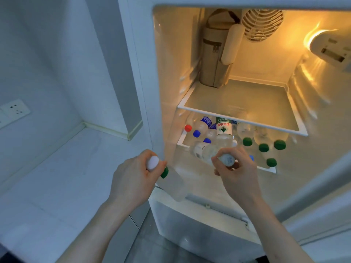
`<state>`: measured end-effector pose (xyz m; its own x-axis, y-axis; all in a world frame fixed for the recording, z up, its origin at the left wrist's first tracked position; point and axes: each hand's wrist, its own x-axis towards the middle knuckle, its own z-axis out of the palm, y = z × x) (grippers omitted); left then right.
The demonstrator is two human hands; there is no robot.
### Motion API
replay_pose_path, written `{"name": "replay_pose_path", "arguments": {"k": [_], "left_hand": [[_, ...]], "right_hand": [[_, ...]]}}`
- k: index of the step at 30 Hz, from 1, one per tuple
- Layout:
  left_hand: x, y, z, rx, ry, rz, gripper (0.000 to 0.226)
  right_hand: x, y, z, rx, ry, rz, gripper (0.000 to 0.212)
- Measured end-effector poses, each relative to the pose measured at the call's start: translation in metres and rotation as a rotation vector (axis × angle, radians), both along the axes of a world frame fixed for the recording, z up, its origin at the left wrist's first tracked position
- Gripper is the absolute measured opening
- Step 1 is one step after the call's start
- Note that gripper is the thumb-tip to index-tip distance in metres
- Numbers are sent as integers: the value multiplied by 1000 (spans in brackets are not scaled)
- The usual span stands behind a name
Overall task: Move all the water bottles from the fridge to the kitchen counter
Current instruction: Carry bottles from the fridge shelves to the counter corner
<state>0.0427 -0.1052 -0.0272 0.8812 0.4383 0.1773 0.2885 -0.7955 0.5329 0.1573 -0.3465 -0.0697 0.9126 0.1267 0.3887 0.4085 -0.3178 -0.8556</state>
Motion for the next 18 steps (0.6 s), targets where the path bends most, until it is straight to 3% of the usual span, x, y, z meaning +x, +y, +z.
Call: {"name": "replay_pose_path", "arguments": {"k": [6, 10, 15, 18], "left_hand": [[-22, 16, -13, 72, 77, -32, 33], [-26, 25, -39, 117, 160, -67, 36], [-22, 18, -73, 122, 230, -148, 36], [-14, 12, -92, 119, 258, -203, 35]], "right_hand": [[-13, -11, -9, -87, 219, 19, 20], [8, -19, -63, -276, 347, -43, 21], [33, -26, -122, -351, 346, -82, 6], [35, -40, -125, -315, 369, -76, 12]]}}
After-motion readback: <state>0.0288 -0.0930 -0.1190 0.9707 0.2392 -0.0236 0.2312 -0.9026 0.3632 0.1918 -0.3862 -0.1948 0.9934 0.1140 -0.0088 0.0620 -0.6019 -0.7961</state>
